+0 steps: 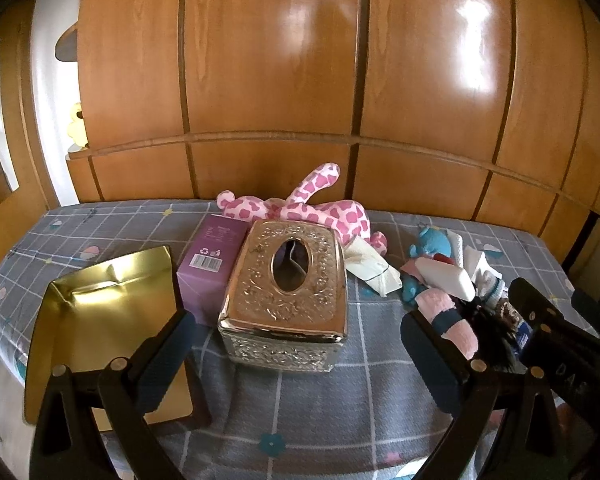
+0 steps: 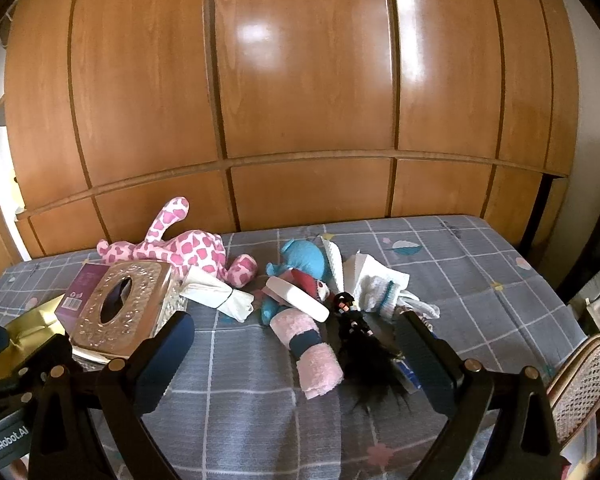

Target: Organize soft objects

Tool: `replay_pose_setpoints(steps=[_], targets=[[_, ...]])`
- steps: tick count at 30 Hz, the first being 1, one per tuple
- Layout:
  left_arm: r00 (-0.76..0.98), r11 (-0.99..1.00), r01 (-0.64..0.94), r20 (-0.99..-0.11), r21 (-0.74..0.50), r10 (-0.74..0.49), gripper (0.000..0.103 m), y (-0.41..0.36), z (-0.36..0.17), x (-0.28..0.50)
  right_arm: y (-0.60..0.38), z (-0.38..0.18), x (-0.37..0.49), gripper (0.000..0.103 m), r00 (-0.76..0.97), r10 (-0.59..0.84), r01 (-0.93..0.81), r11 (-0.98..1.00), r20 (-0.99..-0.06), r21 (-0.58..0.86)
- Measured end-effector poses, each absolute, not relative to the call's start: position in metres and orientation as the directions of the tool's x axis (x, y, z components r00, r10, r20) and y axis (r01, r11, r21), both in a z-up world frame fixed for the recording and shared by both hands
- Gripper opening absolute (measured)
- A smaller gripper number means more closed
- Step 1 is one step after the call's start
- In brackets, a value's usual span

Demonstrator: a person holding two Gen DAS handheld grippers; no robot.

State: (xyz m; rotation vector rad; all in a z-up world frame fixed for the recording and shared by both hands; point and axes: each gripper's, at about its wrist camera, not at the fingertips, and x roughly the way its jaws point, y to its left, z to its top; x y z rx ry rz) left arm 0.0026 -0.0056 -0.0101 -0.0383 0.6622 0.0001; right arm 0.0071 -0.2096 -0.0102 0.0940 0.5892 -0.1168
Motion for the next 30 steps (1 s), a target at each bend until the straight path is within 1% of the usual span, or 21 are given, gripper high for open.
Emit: replay_pose_setpoints(steps=[23, 30], targets=[[0.780, 0.999, 0.027, -0.625, -0.019, -0.033, 0.103, -0.020, -0.012, 0.001, -0.226, -0.009, 0.005, 0.102, 0.825, -0.111, 0.176, 0.982, -0.555, 0.066], [0.770, 0.996, 0.087, -0.634, 0.000, -0.068, 0.103, -0.034, -0.016, 0.004, -0.252, -0.008, 0.010, 0.102, 0.822, -0.145, 0.225, 0.971, -0.550, 0.080]])
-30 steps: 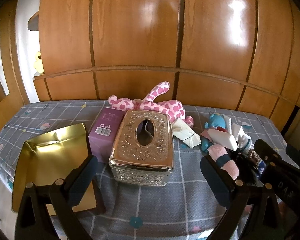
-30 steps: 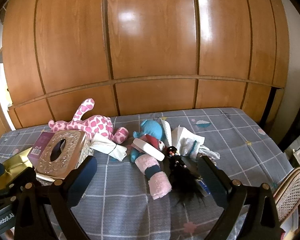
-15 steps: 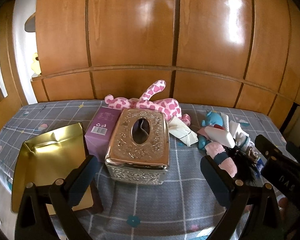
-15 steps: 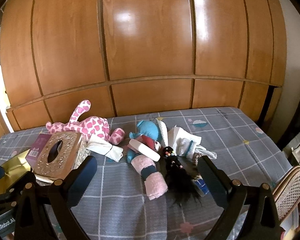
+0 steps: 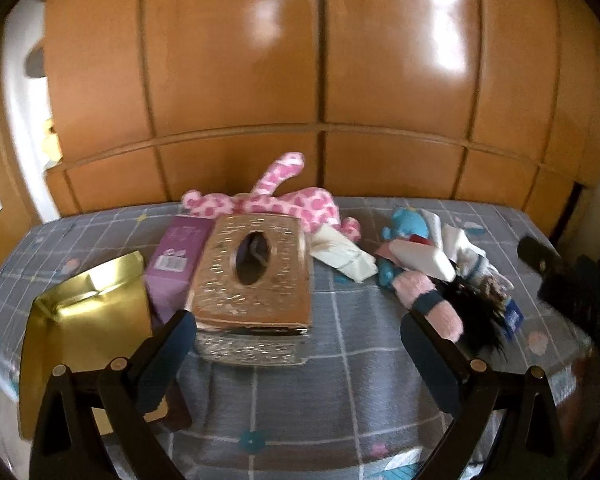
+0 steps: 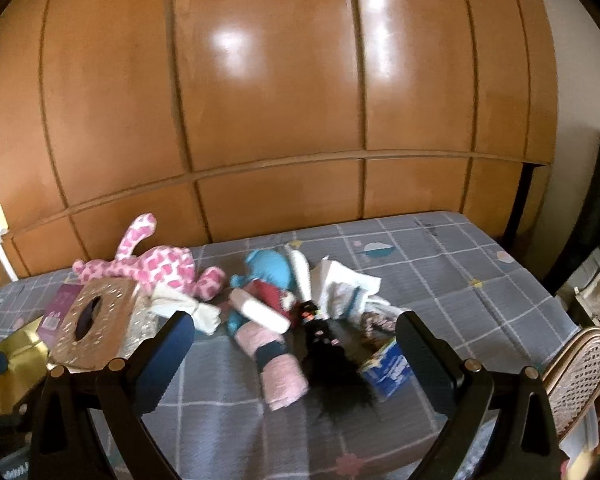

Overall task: Organize soft objects
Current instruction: 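Grasp the pink rolled towel with the left tool while the right tool grasps the black hair ties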

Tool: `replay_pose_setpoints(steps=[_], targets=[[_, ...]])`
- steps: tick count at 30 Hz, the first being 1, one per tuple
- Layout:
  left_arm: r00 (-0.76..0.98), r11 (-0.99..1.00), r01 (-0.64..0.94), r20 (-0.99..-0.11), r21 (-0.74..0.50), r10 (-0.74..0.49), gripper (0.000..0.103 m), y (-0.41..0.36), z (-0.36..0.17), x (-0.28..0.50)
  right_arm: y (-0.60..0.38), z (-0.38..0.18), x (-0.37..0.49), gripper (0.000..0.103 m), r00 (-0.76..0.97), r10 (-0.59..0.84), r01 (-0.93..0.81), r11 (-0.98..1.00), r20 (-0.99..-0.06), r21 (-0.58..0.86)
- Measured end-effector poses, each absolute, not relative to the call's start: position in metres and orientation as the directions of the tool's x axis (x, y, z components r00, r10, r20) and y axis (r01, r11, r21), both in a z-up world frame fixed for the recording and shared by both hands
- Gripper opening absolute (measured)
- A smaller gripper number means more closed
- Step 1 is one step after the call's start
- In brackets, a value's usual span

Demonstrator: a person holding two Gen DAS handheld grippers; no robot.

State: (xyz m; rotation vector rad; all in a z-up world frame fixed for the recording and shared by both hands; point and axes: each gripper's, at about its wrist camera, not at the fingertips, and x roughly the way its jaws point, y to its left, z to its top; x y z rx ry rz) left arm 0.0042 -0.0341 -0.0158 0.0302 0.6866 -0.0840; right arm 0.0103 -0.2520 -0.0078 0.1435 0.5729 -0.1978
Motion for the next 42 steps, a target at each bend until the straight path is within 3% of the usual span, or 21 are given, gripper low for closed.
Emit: replay_pose_setpoints(steps=[7, 16, 22, 26, 33, 38, 42], targets=[[0.727, 0.968, 0.252, -0.658, -0.006, -0.194, 0.103, -0.060, -0.024, 0.015, -0.310, -0.014, 0.022, 0.102, 0.797, -0.188, 0.318, 0.939, -0.574, 0.134], [0.542, 0.895, 0.436, -0.765, -0.096, -0.346, 0.101, -0.115, -0.053, 0.044, -0.382, -0.048, 0.041, 0.103, 0.749, -0.221, 0.412, 0.893, -0.624, 0.179], [0.439, 0.862, 0.498, -0.829, -0.096, -0.346, 0.087, -0.155, -0.084, 0.063, -0.408, -0.072, 0.047, 0.103, 0.743, -0.161, 0.419, 0.869, -0.650, 0.264], [0.378, 0.873, 0.463, -0.856, -0.154, -0.352, 0.071, -0.170, -0.110, 0.090, -0.409, -0.070, 0.043, 0.103, 0.776, -0.147, 0.404, 0.862, -0.613, 0.305], [0.341, 0.896, 0.392, -0.871, -0.209, -0.353, 0.069, -0.193, -0.137, 0.126, -0.405, -0.068, 0.043, 0.103, 0.792, -0.134, 0.385, 0.867, -0.596, 0.317], [0.351, 0.909, 0.376, -0.881, -0.179, -0.318, 0.068, -0.208, -0.154, 0.146, -0.403, -0.069, 0.045, 0.102, 0.787, -0.130, 0.379, 0.874, -0.602, 0.306], [0.318, 0.902, 0.367, -0.881, -0.226, -0.350, 0.044, -0.204, -0.168, 0.154, -0.399, -0.069, 0.047, 0.097, 0.778, -0.137, 0.372, 0.886, -0.613, 0.275]])
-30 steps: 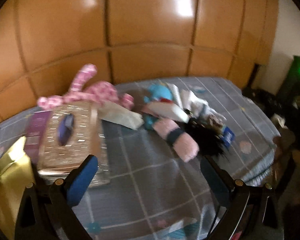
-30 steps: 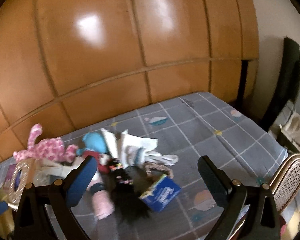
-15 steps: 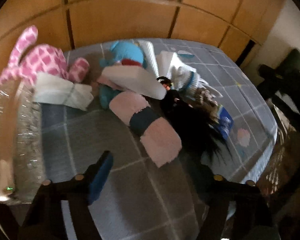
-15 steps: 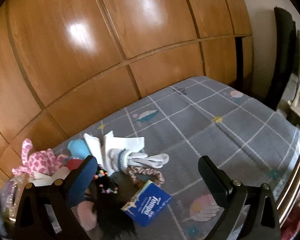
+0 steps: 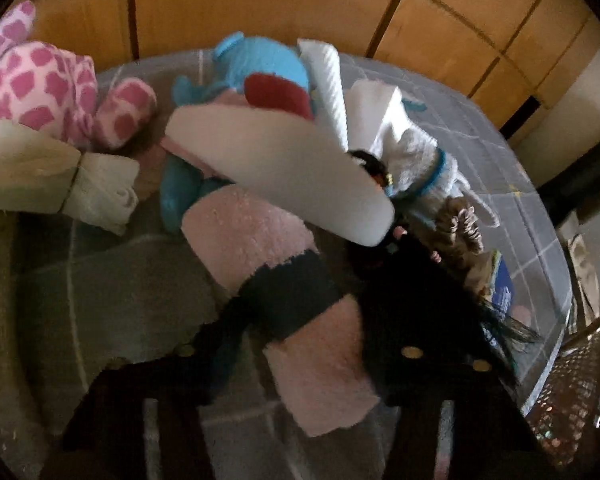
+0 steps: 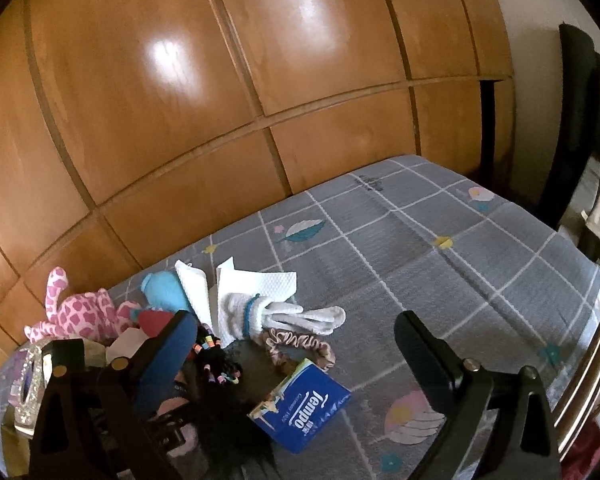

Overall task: Organize soft objects
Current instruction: 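Grasp the pink rolled towel with the left tool while the right tool grasps the black hair ties, then carry the pink towel with the left tool and lower it into the gold tray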

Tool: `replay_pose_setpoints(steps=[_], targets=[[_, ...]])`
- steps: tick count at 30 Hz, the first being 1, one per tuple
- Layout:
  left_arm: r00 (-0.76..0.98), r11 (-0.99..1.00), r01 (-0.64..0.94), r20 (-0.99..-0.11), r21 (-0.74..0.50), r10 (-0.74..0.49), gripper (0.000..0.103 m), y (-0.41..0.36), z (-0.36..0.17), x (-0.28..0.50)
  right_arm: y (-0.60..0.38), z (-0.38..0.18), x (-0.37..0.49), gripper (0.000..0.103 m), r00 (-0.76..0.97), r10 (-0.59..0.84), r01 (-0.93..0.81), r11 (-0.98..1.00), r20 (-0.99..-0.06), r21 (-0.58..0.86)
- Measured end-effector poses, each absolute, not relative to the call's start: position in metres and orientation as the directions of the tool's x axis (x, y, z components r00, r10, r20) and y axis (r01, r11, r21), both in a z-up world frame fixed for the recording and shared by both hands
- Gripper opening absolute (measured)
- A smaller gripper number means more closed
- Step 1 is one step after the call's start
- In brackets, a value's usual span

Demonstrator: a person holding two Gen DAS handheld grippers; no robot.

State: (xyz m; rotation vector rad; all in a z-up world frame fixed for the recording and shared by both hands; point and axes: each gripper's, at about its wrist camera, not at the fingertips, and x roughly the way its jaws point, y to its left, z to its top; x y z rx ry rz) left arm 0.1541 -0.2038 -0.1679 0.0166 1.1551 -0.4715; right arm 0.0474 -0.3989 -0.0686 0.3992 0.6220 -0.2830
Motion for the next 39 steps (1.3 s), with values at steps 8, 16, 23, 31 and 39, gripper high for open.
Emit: replay_pose_setpoints(steps=[8, 16, 23, 31, 39], targets=[[0.333, 0.868, 0.415, -0.842, -0.273, -0.424, 0.037, -0.173, -0.157, 0.123, -0.379, -0.083, 0.075, 0.062, 0.694, -0.018, 0.262, 0.937, -0.719, 0.229], [0.311, 0.864, 0.397, -0.840, -0.310, -0.445, 0.041, -0.140, -0.160, 0.101, -0.312, -0.133, 0.125, 0.059, 0.433, 0.264, 0.002, 0.956, -0.862, 0.294], [0.313, 0.861, 0.371, -0.826, -0.348, -0.469, 0.053, -0.122, -0.162, 0.096, -0.278, -0.171, 0.136, 0.039, 0.266, 0.212, -0.077, 0.977, -0.941, 0.198], [0.315, 0.868, 0.372, -0.835, -0.327, -0.450, 0.058, -0.122, -0.163, 0.096, -0.308, -0.173, 0.125, 0.035, 0.258, 0.132, -0.007, 0.991, -0.957, 0.134], [0.312, 0.859, 0.434, -0.849, -0.272, -0.426, 0.032, -0.145, -0.164, 0.099, -0.305, -0.179, 0.122, 0.037, 0.273, 0.118, -0.019, 0.993, -0.955, 0.117]])
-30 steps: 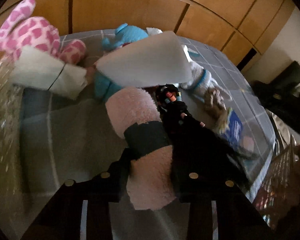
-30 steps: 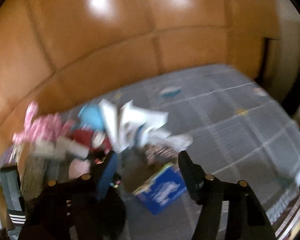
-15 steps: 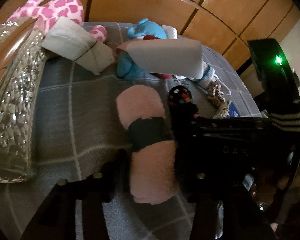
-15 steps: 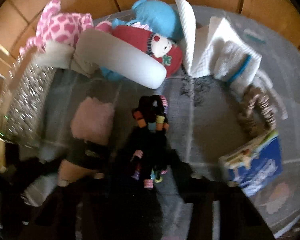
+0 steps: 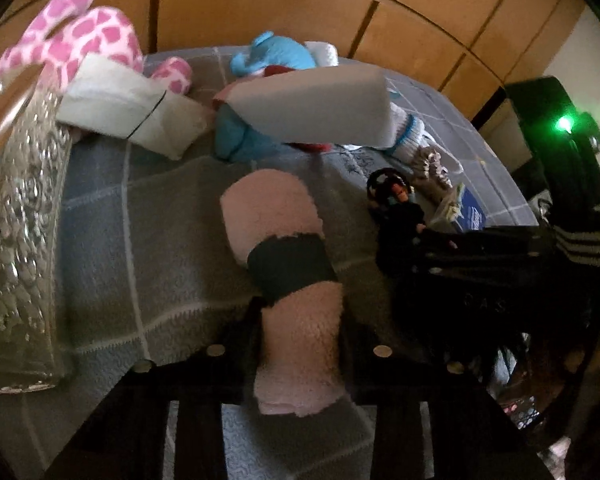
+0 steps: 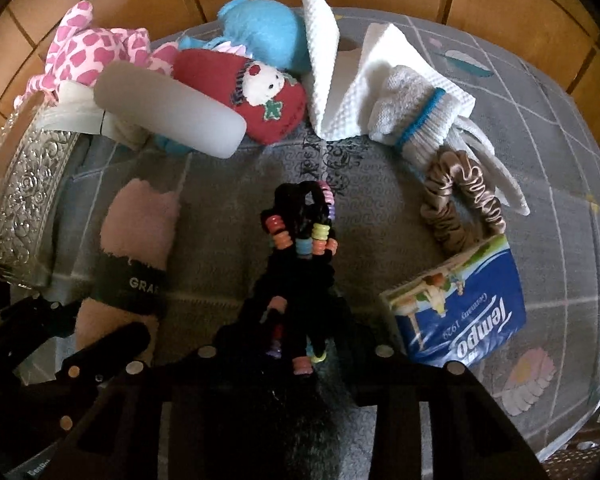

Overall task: Organize soft objects
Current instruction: 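Carry the pink towel with the left tool and lower it into the gold tray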

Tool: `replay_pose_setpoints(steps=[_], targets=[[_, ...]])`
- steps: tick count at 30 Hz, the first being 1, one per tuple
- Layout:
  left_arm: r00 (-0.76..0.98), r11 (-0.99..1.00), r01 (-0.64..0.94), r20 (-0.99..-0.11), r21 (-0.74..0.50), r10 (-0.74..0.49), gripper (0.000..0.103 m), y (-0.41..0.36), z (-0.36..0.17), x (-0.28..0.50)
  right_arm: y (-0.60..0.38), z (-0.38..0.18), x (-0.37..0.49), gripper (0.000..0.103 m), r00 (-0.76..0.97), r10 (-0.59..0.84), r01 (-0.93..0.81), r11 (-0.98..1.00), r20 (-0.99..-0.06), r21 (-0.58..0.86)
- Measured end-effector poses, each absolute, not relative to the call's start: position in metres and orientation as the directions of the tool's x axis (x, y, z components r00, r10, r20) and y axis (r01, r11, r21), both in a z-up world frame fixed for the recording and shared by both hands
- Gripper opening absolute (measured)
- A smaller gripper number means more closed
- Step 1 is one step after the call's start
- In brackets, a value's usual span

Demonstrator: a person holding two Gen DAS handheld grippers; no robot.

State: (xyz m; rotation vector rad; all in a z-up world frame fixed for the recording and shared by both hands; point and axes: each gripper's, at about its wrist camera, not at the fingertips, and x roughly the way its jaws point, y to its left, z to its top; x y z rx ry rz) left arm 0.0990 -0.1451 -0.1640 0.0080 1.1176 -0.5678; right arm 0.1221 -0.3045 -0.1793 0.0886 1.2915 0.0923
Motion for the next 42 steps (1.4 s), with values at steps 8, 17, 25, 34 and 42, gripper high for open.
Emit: replay_pose_setpoints(steps=[8, 17, 25, 34, 42], targets=[[0.334, 0.843, 0.455, -0.822, -0.287, -0.461, 0.032, -0.147, -0.123, 0.114, -0.293, -0.177, 0.121, 0.037, 0.281, 0.112, -0.023, 0.994, -0.953, 0.110], [0.449, 0.867, 0.407, -0.764, -0.286, -0.463, 0.032, -0.112, -0.055, 0.160, -0.295, -0.173, 0.117, 0.037, 0.282, 0.113, -0.026, 0.994, -0.953, 0.110], [0.568, 0.937, 0.252, -0.747, -0.241, -0.345, 0.032, -0.055, -0.027, 0.221, -0.293, -0.173, 0.117, 0.037, 0.285, 0.107, -0.029, 0.994, -0.952, 0.104], [0.643, 0.983, 0.005, -0.752, -0.185, -0.145, 0.032, 0.063, -0.021, 0.242, -0.286, -0.174, 0.116, 0.037, 0.292, 0.089, -0.041, 0.996, -0.952, 0.080], [0.647, 0.959, -0.235, -0.762, -0.159, 0.032, 0.032, 0.193, -0.041, 0.181, -0.276, -0.177, 0.114, 0.037, 0.299, 0.070, -0.057, 0.997, -0.952, 0.055]])
